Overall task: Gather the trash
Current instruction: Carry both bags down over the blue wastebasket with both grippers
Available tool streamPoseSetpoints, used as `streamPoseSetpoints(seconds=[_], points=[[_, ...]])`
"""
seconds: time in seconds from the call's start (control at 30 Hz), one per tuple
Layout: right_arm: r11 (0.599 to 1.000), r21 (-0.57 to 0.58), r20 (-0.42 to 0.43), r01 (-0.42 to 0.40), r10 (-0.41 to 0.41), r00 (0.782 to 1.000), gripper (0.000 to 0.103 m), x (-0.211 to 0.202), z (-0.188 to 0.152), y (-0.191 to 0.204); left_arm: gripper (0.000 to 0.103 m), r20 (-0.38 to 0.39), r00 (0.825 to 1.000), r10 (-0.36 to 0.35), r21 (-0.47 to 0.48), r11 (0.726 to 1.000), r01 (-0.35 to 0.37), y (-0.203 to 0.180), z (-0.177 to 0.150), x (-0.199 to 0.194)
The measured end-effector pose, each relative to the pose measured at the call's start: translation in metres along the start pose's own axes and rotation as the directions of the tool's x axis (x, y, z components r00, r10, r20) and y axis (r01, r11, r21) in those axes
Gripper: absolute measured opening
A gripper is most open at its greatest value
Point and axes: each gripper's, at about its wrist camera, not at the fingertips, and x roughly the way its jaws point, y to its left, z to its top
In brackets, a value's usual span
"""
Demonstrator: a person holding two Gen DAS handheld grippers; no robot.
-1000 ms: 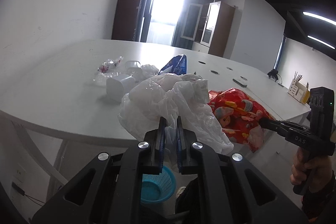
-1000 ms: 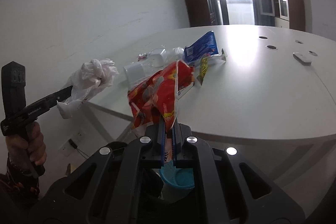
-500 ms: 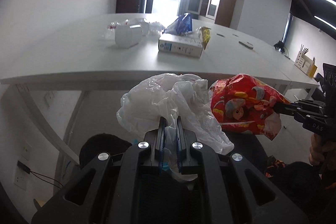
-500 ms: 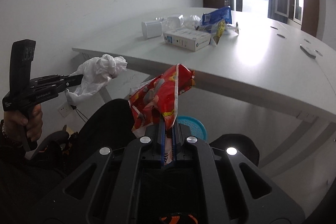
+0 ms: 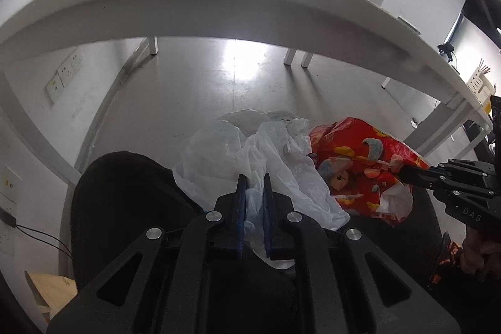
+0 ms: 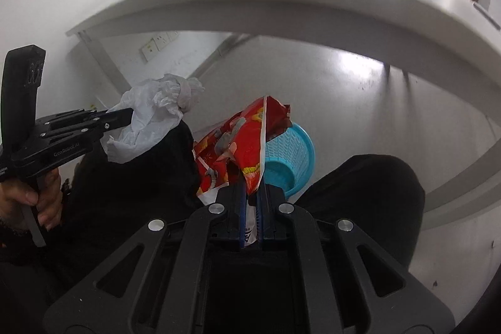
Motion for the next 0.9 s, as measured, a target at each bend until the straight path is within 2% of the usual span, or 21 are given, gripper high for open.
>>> streamPoseSetpoints(seconds=[0.2,0.33,0.43,0.5,0.63,0.77,0.9], points=[[0.998,0.060,-0.076,0.013,-0.008,0.997,0.004,0.053,0.007,-0.013,0.008,-0.076,0.997,0.000,-0.070,0.998,-0.005,0.017,0.011,0.053],[0.994,0.090,-0.116,0.068,-0.057,0.992,0.004,0.095,0.010,-0.020,0.008,-0.137,0.991,-0.002,-0.103,0.995,-0.012,0.019,0.015,0.083],[0.987,0.133,-0.189,0.088,-0.062,0.980,0.004,0.131,0.008,-0.025,0.008,-0.146,0.989,-0.017,-0.121,0.993,-0.001,0.022,0.021,0.100],[0.985,0.151,-0.219,0.089,-0.055,0.974,0.004,0.149,0.010,-0.024,0.008,-0.154,0.988,-0.002,-0.120,0.993,-0.017,0.024,0.021,0.115],[0.984,0.130,-0.262,0.119,-0.081,0.961,0.004,0.182,0.017,-0.017,0.008,-0.225,0.974,0.012,-0.174,0.983,-0.052,0.029,0.027,0.144],[0.979,0.151,-0.314,0.137,-0.084,0.946,0.004,0.214,0.020,-0.022,0.008,-0.260,0.965,0.022,-0.211,0.974,-0.079,0.032,0.034,0.172],[0.966,0.229,-0.351,0.122,-0.035,0.936,0.004,0.243,0.018,-0.037,0.008,-0.329,0.944,-0.002,-0.267,0.959,-0.091,0.041,0.038,0.202]])
